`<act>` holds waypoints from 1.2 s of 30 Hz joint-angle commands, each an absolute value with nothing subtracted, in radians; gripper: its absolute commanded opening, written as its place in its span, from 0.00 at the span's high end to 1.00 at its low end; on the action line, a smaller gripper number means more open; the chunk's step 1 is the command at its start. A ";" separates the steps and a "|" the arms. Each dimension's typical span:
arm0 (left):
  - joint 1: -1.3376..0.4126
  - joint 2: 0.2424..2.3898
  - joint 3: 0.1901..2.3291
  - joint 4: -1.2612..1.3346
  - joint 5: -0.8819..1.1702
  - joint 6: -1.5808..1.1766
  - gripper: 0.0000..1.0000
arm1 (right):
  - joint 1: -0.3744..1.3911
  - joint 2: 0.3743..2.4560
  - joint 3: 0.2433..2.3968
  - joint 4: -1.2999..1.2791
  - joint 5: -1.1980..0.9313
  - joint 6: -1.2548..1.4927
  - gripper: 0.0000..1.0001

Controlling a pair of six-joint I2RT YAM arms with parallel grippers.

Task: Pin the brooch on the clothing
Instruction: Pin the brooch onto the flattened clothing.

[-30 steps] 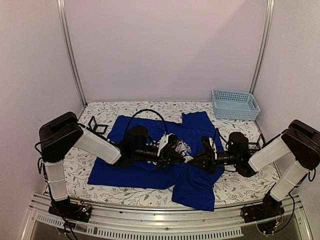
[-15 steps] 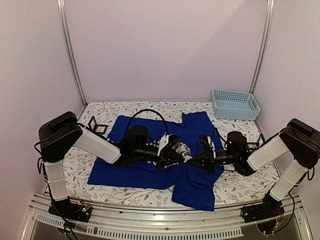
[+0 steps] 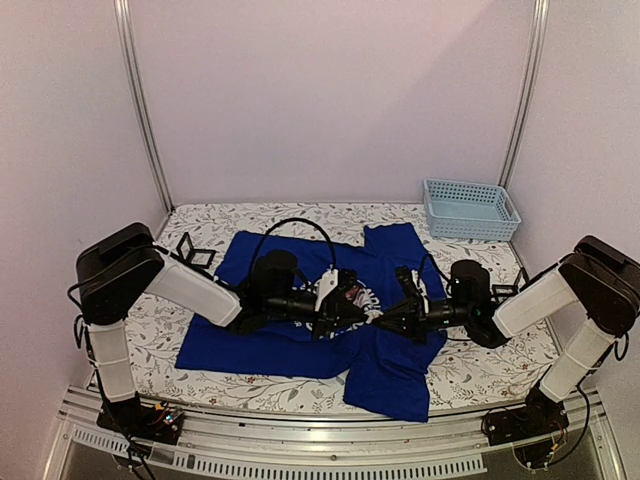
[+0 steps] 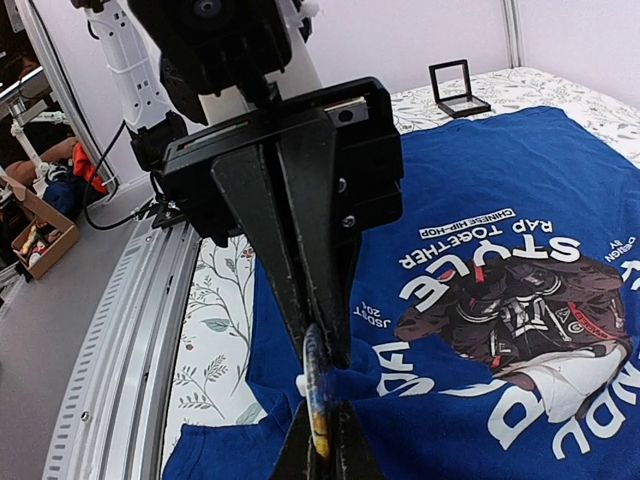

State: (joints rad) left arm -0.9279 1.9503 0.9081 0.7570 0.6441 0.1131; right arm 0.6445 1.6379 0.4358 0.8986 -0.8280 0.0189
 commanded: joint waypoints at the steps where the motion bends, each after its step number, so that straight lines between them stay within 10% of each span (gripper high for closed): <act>1: -0.954 1.917 0.922 0.742 0.644 0.168 1.00 | 0.635 1.642 0.485 0.916 -0.754 0.104 0.99; 28: -0.948 1.876 0.857 0.806 0.558 0.161 1.00 | 0.583 1.665 0.443 0.924 -0.621 0.295 0.99; 36: -0.930 1.882 0.851 0.818 0.513 0.162 1.00 | 0.583 1.639 0.437 0.900 -0.725 0.219 0.86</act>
State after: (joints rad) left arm -0.9310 1.9110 0.8764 0.7883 0.5030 0.1253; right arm 0.6247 1.6581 0.4587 0.9421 -0.7479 0.2176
